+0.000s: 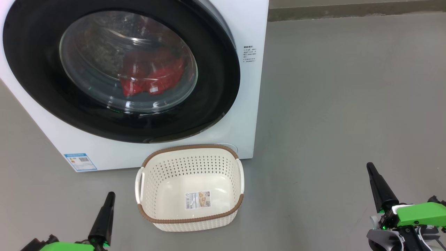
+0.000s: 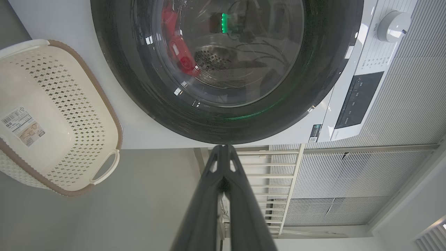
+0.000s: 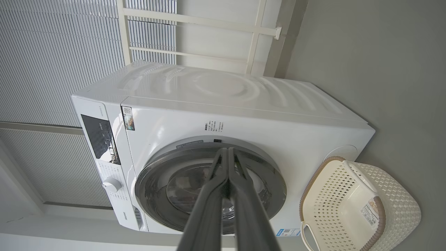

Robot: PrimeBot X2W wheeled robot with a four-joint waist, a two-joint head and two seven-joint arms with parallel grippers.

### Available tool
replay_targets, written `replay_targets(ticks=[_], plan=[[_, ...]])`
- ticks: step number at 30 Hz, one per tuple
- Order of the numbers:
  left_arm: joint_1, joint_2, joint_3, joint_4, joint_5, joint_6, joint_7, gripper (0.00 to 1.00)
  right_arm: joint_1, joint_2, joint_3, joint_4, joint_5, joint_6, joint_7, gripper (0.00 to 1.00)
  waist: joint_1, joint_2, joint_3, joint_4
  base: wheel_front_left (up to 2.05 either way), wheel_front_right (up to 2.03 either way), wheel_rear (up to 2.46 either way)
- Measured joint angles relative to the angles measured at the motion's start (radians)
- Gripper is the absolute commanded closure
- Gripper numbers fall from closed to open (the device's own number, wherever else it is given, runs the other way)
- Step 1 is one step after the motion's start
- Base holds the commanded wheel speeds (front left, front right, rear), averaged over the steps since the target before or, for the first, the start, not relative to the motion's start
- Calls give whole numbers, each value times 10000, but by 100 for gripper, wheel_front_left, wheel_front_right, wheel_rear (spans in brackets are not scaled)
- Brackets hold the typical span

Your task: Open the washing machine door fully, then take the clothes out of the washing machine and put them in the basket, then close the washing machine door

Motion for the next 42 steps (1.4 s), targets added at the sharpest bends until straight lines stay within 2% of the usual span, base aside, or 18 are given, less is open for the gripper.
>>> replay_targets(ticks=[9,10,13,14,15,31,42], plan=[[0,0,0,0,0,0,0,100,0,0,0,0,0,0,0,100,0,0,0,0,0,0,0],[14,-4,-10,38,2,0,-4,0,9,10,6,48,0,2,-4,0,0,0,0,0,0,0,0],[209,-88,-73,391,2,4,-4,0,235,144,63,424,0,0,-4,0,0,0,1,0,0,0,0],[305,-128,-98,522,2,8,-4,100,345,190,82,577,0,0,-6,100,0,0,1,-1,0,0,0],[392,-174,-117,646,2,10,-4,0,456,228,111,708,0,0,-10,0,0,0,2,-1,0,0,0],[449,-209,-445,800,307,12,-407,0,381,221,673,943,-380,0,-385,0,2,0,44,-24,0,0,0],[202,-150,-527,757,1452,12,-713,0,-36,180,878,1112,-1534,0,-698,0,1,0,87,-31,0,0,0]])
